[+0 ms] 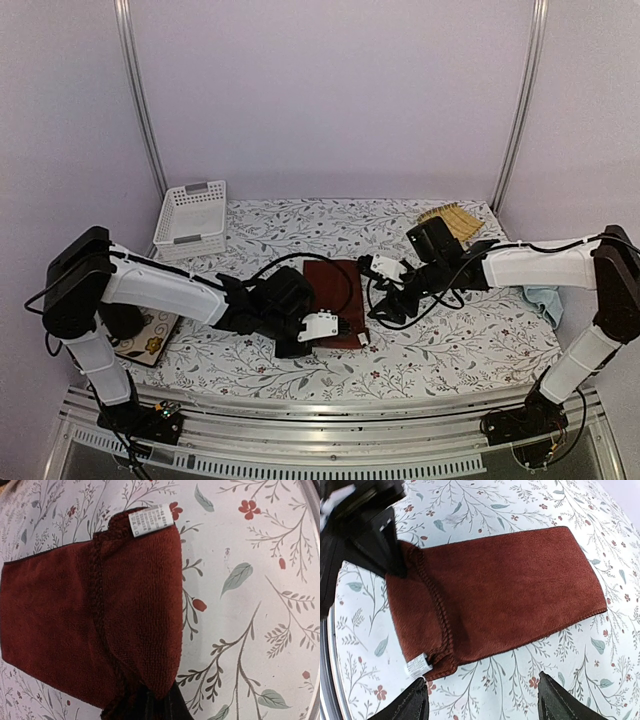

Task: Roll the towels
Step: Roll the towel at the center of the board.

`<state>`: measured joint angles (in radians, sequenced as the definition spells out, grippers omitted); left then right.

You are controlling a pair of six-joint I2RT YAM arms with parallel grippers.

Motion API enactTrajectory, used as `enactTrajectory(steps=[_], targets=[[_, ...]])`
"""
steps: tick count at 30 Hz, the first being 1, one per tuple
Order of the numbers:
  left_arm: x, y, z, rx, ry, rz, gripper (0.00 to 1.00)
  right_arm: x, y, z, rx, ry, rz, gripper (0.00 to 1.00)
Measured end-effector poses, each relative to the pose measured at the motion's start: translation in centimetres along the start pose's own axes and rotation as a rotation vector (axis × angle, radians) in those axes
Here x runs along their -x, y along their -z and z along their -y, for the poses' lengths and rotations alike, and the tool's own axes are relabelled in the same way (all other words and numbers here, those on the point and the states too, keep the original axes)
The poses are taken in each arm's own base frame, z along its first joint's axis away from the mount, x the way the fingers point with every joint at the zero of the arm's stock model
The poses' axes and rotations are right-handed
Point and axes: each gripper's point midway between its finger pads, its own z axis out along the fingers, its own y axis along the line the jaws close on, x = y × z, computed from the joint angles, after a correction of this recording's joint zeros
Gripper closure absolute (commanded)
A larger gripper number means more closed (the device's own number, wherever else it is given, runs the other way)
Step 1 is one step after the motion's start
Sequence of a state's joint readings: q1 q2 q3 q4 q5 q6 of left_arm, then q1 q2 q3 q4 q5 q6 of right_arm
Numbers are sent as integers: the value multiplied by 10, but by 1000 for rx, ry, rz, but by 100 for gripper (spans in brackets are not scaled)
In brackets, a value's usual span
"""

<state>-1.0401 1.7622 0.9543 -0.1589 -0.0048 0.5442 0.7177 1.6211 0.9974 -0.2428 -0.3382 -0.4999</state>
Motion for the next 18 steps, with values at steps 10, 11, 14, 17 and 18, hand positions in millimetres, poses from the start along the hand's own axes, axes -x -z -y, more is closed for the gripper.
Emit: enactTrajectory(steps=[10,11,14,17,18], targets=[[22,21,-7,-185,117,88,100,-13,37,-45,-77,340,118,20],[23,22,-5,-202,122,93,100,-11,35,-50,-82,376,120,20],[23,25,2,-251,134,97,100,-5,28,-60,-98,463,119,20],[24,25,7,-285,146,100,100,0,19,-68,-112,534,118,20],[24,25,8,-292,152,99,100,0,15,-71,-113,554,117,20]])
